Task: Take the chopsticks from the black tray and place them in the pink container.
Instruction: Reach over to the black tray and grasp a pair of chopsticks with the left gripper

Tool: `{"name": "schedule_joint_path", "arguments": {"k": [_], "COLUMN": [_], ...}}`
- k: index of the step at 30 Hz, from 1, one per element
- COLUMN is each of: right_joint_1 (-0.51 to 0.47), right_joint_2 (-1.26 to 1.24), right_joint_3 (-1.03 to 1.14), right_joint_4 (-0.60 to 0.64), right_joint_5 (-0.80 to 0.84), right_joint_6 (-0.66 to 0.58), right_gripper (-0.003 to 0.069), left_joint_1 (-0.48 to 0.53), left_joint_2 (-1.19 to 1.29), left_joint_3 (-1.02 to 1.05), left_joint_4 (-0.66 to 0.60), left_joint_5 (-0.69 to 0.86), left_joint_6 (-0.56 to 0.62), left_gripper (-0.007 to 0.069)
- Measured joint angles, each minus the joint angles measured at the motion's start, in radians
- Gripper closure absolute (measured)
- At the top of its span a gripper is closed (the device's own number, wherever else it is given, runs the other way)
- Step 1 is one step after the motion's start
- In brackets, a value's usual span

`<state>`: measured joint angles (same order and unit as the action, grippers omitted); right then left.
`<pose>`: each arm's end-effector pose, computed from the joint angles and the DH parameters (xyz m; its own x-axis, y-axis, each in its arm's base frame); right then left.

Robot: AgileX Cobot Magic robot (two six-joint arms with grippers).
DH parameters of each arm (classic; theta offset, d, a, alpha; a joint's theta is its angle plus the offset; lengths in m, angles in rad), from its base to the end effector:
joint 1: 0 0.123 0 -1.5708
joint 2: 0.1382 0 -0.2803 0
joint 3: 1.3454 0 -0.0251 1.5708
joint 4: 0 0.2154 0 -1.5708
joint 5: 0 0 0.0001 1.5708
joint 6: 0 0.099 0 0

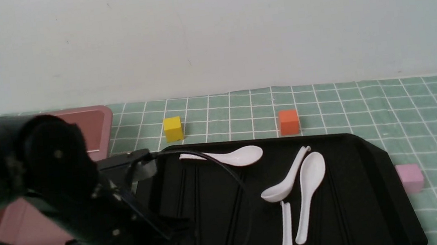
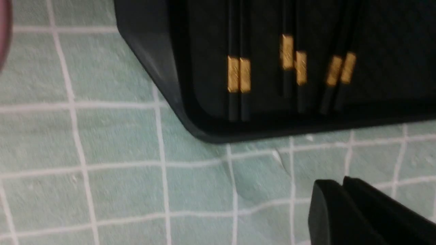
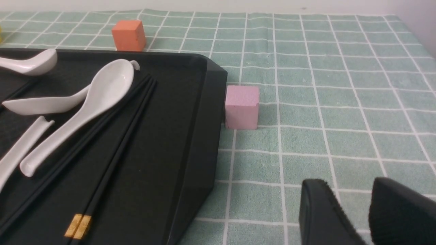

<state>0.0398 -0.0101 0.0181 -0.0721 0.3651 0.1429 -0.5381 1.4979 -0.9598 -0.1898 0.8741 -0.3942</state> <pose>0.0298 -0.0014 0.1729 -0.2813 0.0643 -0.9575 0.0061 0.9979 0.0652 0.2053 -0.1393 0.2366 -0.9885 0.0206 -0.1499 0.0575 0.9675 -0.2463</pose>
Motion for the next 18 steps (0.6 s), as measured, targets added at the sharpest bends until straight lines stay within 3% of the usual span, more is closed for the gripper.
{"name": "schedule_joint_path", "arguments": {"k": [9, 18], "right_joint_1": [0.0, 0.0], "right_joint_2": [0.0, 0.0], "right_joint_3": [0.0, 0.0], "right_joint_4": [0.0, 0.0], "right_joint_5": [0.0, 0.0], "right_joint_6": [0.0, 0.0], "right_gripper": [0.0419, 0.0419], "left_joint_1": [-0.037, -0.037], "left_joint_2": [0.196, 0.312], "left_joint_3": [-0.026, -0.03], "left_joint_4": [0.171, 0.218], "left_joint_5": [-0.156, -0.223], "left_joint_6": [-0.066, -0.067], "left_gripper": [0.0384, 0.0368]}}
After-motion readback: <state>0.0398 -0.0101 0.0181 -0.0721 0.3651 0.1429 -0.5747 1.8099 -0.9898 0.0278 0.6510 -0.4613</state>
